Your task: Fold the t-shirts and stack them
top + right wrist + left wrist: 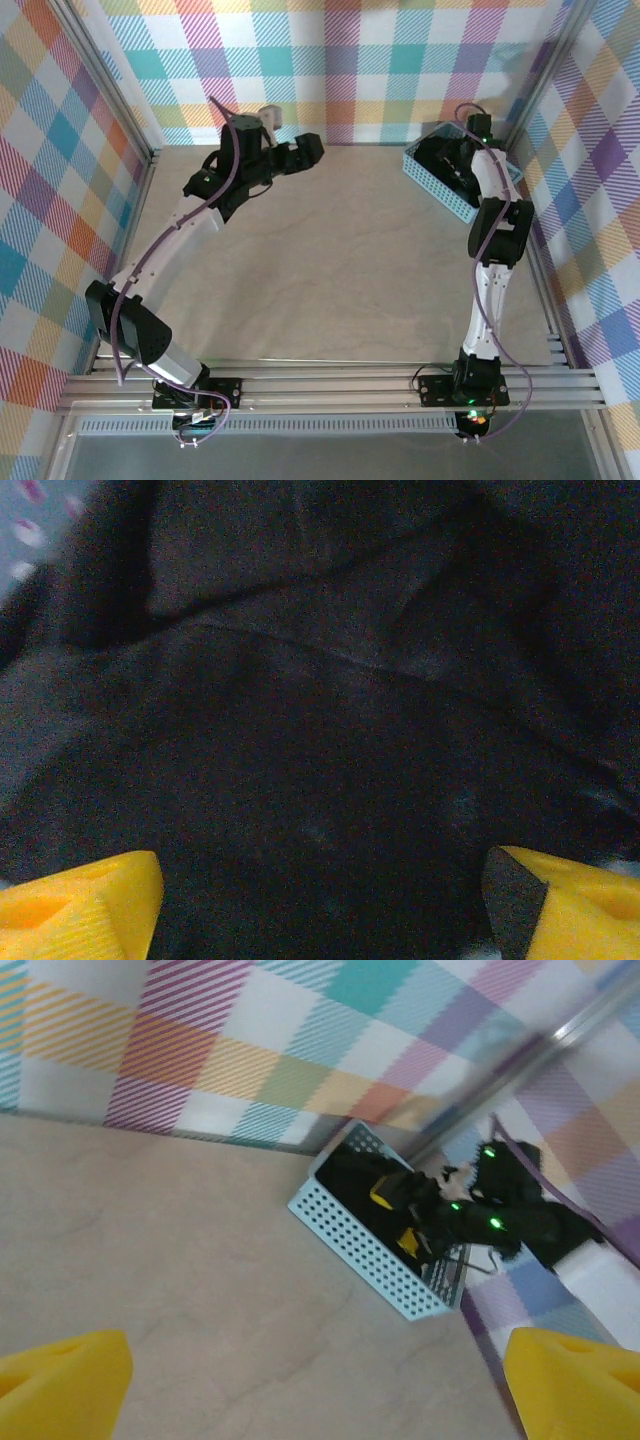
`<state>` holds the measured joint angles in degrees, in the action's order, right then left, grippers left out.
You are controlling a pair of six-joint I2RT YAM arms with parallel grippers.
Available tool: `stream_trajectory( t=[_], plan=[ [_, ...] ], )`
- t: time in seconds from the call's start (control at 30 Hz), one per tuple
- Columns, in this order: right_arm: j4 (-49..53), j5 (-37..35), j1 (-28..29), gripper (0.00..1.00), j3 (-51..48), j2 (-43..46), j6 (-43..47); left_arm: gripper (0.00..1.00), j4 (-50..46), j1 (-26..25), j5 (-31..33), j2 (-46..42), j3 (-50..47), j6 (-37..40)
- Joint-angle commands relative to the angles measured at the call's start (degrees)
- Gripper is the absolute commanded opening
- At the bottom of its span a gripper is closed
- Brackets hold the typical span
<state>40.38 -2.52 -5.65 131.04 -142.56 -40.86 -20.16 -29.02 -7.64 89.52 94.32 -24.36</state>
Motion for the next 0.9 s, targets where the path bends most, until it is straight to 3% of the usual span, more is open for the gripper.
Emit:
stream_trajectory(
  t=[0.0, 0.03, 0.17, 0.23, 0.37, 0.57, 0.87],
  plan=[
    [3.6, 4.0, 0.1, 0.75, 2.2, -1.9, -5.1, 0.95, -9.0, -3.1, 4.2, 0.4, 2.6, 7.1],
    [2.4, 4.4, 0.1, 0.67, 2.2, -2.3, -5.6, 0.95, -9.7, -3.5, 4.8, 0.4, 2.7, 7.0],
    [-3.2, 4.1, 0.1, 0.11, 0.1, -0.6, -5.3, 0.95, -9.9, -4.3, 5.7, -0.3, 1.4, 6.3],
    [-9.6, 2.3, 0.5, 0.0, -5.1, 3.7, -3.7, 0.95, -10.0, -4.4, 6.0, -0.5, 0.9, 6.0],
    [-22.9, -3.0, 2.3, 0.0, -15.2, 14.1, 0.7, 0.95, -10.1, -4.5, 6.0, -0.3, -0.3, 5.1],
    [-27.6, -11.1, 8.2, 0.0, -18.2, 28.1, 8.3, 0.93, -9.7, -4.5, 6.7, 0.4, -1.6, 2.9],
    [-27.6, -12.8, 20.4, 0.0, -9.5, 40.0, 21.7, 0.94, -17.1, -4.4, 24.5, -1.2, -0.9, 0.5]
  ],
)
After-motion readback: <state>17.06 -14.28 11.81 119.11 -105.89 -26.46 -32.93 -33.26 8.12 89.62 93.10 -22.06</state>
